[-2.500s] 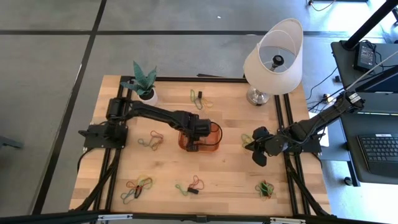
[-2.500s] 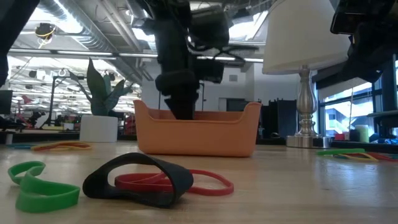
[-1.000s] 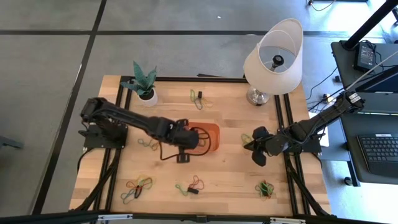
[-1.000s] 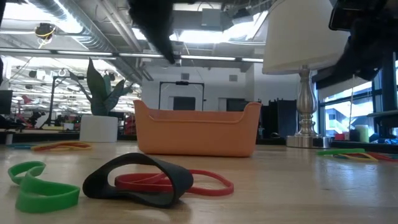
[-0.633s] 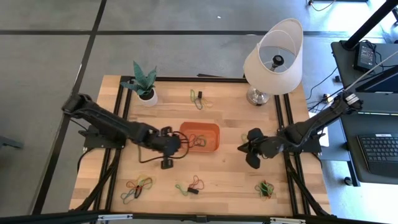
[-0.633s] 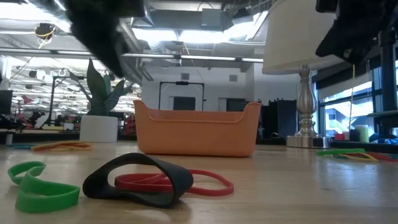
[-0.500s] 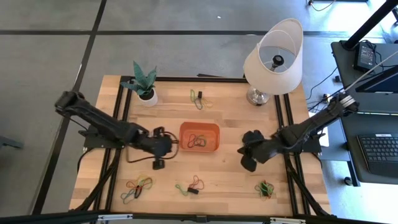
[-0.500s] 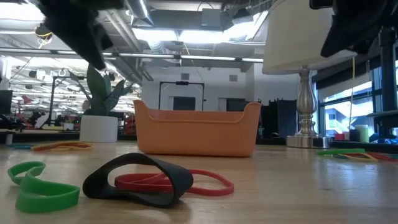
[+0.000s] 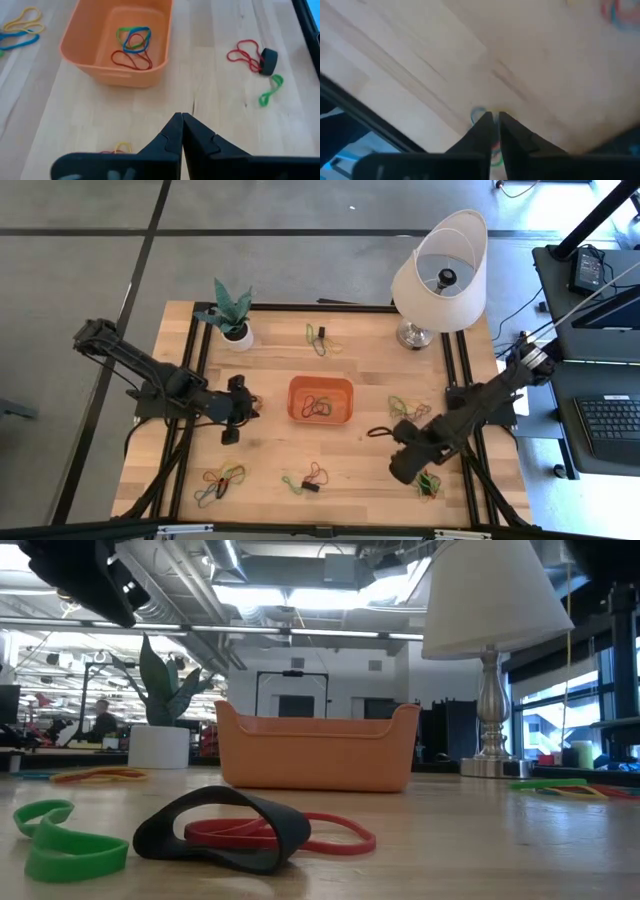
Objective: Pick and place rubber bands into bin
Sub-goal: Put the green rubber band into the orange bin
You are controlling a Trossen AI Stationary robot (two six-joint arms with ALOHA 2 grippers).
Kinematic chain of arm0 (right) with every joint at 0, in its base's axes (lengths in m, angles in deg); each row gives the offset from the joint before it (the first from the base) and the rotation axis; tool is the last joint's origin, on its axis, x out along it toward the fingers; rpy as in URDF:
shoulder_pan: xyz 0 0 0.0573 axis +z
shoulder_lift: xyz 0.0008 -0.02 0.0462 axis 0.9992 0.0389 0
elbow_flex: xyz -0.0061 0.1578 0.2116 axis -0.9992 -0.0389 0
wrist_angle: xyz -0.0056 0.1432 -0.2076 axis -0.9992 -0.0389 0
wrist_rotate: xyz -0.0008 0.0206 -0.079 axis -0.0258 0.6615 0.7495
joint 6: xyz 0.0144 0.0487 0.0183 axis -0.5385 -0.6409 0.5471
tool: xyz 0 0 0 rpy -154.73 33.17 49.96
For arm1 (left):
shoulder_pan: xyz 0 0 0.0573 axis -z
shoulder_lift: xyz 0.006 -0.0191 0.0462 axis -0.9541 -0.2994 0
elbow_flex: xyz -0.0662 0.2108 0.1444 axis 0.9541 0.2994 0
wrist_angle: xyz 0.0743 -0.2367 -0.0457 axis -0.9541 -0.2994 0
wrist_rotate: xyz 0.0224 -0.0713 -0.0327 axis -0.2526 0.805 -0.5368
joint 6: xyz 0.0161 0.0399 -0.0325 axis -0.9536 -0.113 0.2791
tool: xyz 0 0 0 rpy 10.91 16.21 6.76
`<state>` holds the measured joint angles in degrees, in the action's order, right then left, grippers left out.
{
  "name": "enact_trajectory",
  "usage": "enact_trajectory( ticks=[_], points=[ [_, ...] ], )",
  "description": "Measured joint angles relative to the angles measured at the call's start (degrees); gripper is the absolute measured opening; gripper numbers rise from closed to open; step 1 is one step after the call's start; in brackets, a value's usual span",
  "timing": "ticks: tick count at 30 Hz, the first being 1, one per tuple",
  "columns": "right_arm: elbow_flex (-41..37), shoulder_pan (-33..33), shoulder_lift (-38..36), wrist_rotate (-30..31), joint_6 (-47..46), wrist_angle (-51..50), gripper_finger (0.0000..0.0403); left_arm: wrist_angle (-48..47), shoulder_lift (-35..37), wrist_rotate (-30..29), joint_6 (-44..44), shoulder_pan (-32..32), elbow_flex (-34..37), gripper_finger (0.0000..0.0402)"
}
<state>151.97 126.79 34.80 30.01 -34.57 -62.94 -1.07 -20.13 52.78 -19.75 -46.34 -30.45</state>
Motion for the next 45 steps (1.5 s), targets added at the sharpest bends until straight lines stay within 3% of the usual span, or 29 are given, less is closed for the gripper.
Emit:
enact_trajectory(
  ticks=[7, 14, 21, 28, 33, 38, 45],
  points=[
    [-4.9, 6.3, -0.4, -2.5, -14.7, 0.5, 0.0089, -0.1, 0.2, 1.1, -1.1, 0.0, 0.7, 0.0003],
    [-8.5, 10.1, -0.4, -8.3, -17.2, 6.9, 0.0128, -0.1, 0.2, 0.4, -2.5, 0.0, 0.7, 0.0003],
    [-13.0, 12.0, -0.5, -8.5, -18.4, 16.2, 0.0131, -0.1, 0.2, 0.4, -2.6, 0.0, 0.7, 0.0003],
    [-16.3, 12.0, -0.4, -8.4, -18.2, 18.5, 0.0131, 0.0, 0.2, -0.2, -2.6, 0.0, 0.7, 0.0003],
    [-19.1, 12.0, -0.4, -8.4, -18.3, 25.9, 0.0113, -0.1, 0.2, -0.3, -2.6, 0.0, 0.7, 0.0003],
    [-20.3, 12.0, -0.1, -8.4, -18.5, 27.0, 0.0081, -0.1, 0.2, -0.3, -2.6, 0.0, 0.7, 0.0003],
    [-20.4, 12.0, -0.1, -8.4, -18.6, 27.9, 0.0007, -0.1, 0.2, -0.3, -2.6, 0.0, 0.7, 0.0003]
  ],
)
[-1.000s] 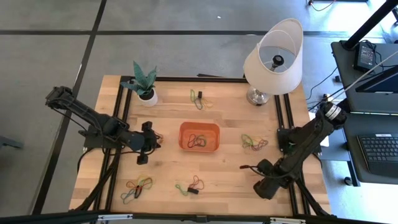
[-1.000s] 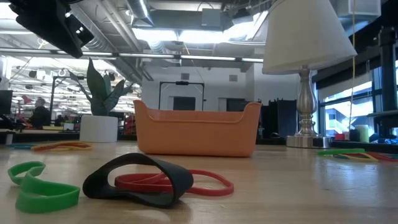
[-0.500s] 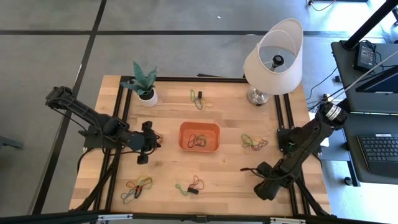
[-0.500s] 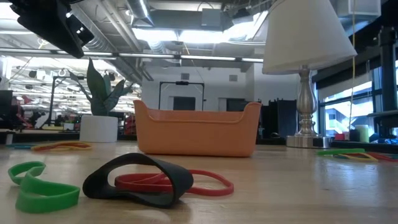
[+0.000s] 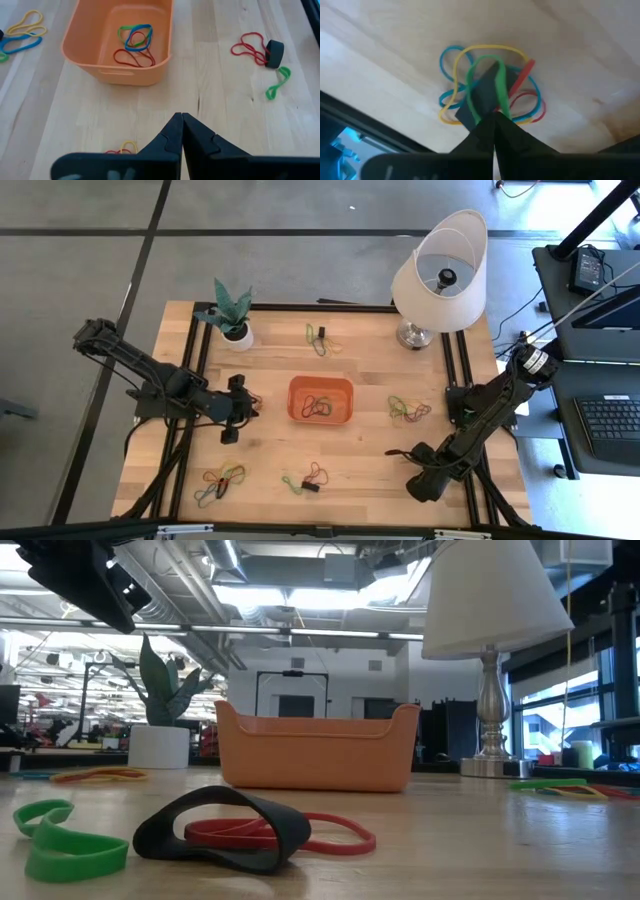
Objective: Pick and place rubber bands into bin
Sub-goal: Put the green rubber band into the orange bin
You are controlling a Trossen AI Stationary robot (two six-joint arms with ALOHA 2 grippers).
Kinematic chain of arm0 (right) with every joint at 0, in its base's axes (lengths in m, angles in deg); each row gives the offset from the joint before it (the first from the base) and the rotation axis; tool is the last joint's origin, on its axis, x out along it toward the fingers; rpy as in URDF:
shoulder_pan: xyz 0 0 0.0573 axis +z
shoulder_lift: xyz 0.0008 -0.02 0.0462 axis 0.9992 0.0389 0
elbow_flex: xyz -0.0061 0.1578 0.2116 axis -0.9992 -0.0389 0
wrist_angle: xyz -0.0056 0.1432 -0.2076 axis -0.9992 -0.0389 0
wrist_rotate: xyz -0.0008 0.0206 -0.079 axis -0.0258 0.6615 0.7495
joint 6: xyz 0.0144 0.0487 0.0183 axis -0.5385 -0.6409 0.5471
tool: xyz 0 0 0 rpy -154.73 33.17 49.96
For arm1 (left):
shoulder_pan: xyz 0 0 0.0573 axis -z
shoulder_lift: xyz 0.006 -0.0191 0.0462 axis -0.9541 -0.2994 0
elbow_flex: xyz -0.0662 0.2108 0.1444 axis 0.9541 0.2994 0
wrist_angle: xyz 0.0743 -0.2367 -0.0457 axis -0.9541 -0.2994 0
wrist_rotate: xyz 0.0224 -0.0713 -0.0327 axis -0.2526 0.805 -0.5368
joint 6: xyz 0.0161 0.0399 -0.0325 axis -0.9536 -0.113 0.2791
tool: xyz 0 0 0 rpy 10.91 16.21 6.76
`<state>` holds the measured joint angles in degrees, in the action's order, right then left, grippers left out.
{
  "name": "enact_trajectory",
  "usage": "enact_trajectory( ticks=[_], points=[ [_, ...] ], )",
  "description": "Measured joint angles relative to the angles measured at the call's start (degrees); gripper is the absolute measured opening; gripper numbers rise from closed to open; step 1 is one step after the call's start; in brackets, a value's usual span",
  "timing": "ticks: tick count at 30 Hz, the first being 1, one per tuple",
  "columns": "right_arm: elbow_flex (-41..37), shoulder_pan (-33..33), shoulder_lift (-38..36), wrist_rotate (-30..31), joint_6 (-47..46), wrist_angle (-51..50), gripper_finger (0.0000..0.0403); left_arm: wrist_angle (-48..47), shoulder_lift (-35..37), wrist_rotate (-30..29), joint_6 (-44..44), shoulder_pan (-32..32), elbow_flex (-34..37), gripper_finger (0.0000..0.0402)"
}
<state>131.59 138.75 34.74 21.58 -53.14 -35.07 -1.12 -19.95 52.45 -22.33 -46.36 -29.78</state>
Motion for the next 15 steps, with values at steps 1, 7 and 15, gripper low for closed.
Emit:
enact_trajectory(
  ticks=[1, 7, 15],
  points=[
    [0.1, 0.0, 0.0, 0.0, 0.0, -0.2, 0.0008, 0.0, 0.0, 0.0, 0.0, 0.0, 0.0, 0.0003],
    [2.9, 0.0, -0.3, 0.0, 0.0, -2.3, 0.0004, 0.0, 0.0, 0.0, -1.0, 0.0, 0.0, 0.0003],
    [7.8, 0.0, -0.4, 0.9, 0.1, -10.4, 0.0002, 0.0, 0.0, -0.1, -1.1, 0.0, 0.0, 0.0003]
  ],
)
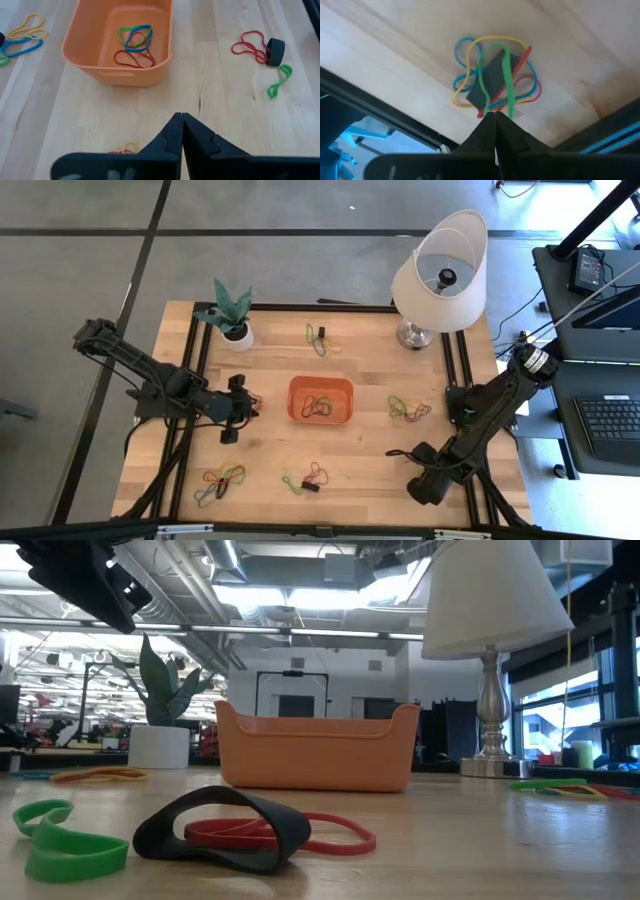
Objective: Pick and place rubber bands into bin
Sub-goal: Put the green rubber band into the orange bin
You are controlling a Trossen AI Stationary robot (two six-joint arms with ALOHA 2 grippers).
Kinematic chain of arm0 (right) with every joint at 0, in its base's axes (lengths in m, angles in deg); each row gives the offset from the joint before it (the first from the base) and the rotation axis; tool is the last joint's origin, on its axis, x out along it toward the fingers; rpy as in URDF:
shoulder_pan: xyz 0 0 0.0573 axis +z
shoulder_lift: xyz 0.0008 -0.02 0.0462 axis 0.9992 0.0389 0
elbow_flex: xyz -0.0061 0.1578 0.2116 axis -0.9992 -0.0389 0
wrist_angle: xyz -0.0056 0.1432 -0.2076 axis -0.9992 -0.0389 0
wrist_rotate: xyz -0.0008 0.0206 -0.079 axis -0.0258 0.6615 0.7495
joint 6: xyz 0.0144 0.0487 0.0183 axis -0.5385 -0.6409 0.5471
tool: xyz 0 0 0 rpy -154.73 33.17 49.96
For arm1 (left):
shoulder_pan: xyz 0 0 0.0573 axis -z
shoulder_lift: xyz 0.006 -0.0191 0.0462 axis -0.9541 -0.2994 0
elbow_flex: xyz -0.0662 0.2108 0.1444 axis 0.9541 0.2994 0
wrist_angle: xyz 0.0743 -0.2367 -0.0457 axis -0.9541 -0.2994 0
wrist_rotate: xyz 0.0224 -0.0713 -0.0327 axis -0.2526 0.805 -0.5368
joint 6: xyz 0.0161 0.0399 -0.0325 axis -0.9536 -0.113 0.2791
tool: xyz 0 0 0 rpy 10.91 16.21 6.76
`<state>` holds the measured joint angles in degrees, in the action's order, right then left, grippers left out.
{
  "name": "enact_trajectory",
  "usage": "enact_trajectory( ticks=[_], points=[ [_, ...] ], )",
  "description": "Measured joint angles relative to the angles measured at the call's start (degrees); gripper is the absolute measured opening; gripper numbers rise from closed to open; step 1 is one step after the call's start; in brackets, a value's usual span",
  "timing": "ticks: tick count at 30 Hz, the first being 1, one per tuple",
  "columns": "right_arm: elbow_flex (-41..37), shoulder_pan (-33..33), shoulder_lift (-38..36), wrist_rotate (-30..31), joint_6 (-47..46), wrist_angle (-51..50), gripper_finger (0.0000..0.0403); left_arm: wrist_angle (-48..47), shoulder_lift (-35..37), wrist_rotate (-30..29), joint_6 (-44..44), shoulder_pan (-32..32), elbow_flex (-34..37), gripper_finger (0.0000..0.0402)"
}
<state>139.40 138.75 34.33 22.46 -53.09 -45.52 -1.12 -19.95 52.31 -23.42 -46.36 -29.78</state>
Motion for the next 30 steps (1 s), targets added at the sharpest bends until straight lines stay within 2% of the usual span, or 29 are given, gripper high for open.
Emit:
enact_trajectory(
  ticks=[11, 18, 26, 30],
  points=[
    [-1.5, 0.0, 0.2, 0.6, 3.0, 5.8, 0.0049, 0.0, 0.0, 0.0, -0.5, 0.0, 0.0, 0.0003],
    [-2.0, 0.0, 3.1, 1.2, 4.8, 7.4, 0.0073, 0.0, 0.0, 0.6, 0.2, 0.0, 0.0, 0.0003],
    [-2.0, 0.0, 6.9, -1.2, 4.5, 8.8, 0.0071, 0.0, 0.0, 1.4, -0.8, 0.0, 0.0, 0.0003],
    [-2.0, 0.0, 7.6, -1.4, 4.6, 11.3, 0.0040, 0.0, 0.0, 1.4, -1.4, 0.0, 0.0, 0.0003]
  ],
)
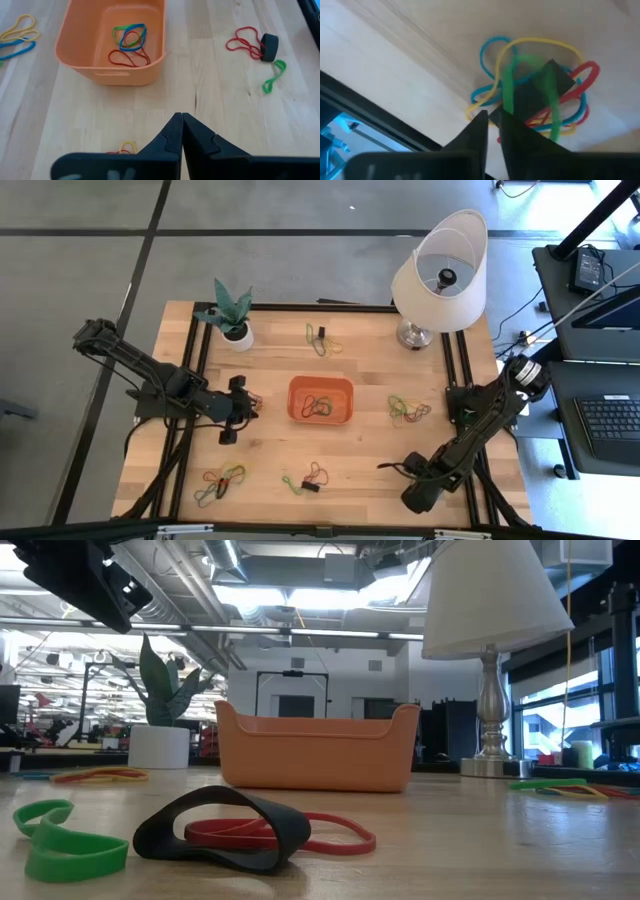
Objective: Pick and place rubber bands into bin
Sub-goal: Put the green rubber band into the orange bin
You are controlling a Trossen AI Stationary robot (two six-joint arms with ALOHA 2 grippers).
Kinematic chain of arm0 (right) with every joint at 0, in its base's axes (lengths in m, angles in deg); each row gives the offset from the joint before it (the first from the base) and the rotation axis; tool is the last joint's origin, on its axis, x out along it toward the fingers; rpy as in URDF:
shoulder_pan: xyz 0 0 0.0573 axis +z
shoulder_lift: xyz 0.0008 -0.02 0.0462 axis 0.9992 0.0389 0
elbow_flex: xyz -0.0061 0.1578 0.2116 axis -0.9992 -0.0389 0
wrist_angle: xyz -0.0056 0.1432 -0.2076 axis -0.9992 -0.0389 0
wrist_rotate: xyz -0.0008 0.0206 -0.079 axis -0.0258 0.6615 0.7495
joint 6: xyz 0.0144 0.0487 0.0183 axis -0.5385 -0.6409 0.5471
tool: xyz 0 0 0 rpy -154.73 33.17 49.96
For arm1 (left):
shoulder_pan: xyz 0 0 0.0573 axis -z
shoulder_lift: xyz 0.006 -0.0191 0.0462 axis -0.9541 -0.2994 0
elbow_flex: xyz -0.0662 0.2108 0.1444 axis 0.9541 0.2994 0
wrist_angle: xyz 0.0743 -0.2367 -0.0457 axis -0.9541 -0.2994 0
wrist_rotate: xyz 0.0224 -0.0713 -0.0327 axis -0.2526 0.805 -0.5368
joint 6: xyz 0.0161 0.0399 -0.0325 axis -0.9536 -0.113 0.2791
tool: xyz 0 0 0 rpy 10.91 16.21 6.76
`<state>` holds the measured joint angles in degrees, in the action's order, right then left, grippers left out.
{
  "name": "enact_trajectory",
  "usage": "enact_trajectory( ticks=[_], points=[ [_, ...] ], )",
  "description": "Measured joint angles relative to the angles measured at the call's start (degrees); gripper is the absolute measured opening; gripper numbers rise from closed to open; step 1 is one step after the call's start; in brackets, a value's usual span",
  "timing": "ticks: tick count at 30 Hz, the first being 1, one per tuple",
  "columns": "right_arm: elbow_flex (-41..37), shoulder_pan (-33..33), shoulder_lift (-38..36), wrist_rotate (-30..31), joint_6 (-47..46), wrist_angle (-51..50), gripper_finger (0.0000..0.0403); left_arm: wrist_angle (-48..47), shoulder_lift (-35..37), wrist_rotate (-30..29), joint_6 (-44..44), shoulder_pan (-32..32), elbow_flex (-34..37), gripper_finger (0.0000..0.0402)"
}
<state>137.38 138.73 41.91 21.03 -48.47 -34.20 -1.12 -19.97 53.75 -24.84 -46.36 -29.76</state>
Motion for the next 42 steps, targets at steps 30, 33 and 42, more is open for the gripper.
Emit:
enact_trajectory(
  ticks=[30, 33, 42],
  points=[
    [7.6, 0.0, -0.2, 0.7, -0.1, -17.2, 0.0046, 0.1, 0.0, 0.0, -0.9, -0.1, 0.0, 0.0003],
    [6.7, 0.0, -0.2, 0.7, -0.1, -16.4, 0.0071, 0.1, 0.0, 0.0, 0.0, -0.1, 0.0, 0.0003],
    [4.1, 0.0, -0.2, 1.1, -0.2, -13.7, 0.0108, 0.1, 0.0, 0.5, 0.0, -0.1, 0.0, 0.0003]
  ],
)
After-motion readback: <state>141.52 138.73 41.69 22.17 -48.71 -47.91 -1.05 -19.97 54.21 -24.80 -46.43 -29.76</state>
